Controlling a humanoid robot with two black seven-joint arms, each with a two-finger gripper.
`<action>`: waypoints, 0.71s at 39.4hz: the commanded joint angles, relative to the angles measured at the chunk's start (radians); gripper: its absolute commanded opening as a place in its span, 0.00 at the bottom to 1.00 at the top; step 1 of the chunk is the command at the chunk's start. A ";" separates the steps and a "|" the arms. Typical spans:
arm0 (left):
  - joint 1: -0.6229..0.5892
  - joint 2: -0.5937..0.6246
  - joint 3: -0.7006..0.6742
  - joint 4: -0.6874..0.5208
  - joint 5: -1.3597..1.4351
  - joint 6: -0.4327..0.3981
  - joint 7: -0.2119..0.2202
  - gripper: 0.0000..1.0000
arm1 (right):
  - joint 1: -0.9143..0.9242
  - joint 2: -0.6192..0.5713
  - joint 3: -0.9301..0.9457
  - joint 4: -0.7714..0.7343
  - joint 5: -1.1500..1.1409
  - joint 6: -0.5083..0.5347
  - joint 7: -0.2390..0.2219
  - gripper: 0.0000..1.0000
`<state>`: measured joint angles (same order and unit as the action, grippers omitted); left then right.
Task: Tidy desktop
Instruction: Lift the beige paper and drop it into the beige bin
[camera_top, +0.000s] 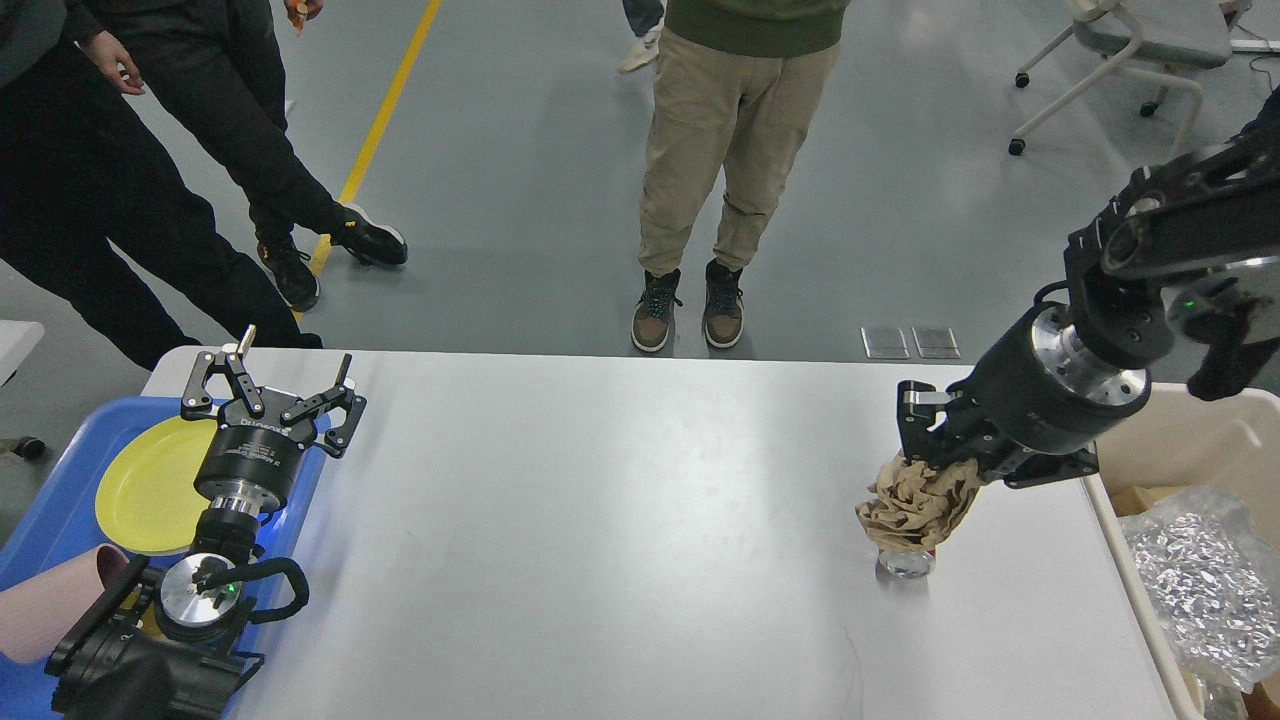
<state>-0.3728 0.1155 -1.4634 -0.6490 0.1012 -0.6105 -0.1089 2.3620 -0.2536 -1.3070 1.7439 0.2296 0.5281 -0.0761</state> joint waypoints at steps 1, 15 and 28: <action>0.000 0.000 0.000 0.000 0.000 0.000 0.000 0.96 | 0.003 -0.006 -0.020 -0.004 -0.001 0.004 -0.001 0.00; 0.000 0.000 0.000 0.000 0.000 0.002 -0.002 0.96 | -0.125 -0.147 -0.285 -0.182 -0.010 -0.051 -0.010 0.00; 0.000 0.000 0.000 0.000 0.000 0.002 -0.002 0.96 | -0.613 -0.392 -0.252 -0.664 -0.032 -0.094 -0.010 0.00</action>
<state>-0.3728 0.1153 -1.4634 -0.6486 0.1012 -0.6088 -0.1105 1.9427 -0.5833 -1.5929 1.2647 0.2009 0.4559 -0.0873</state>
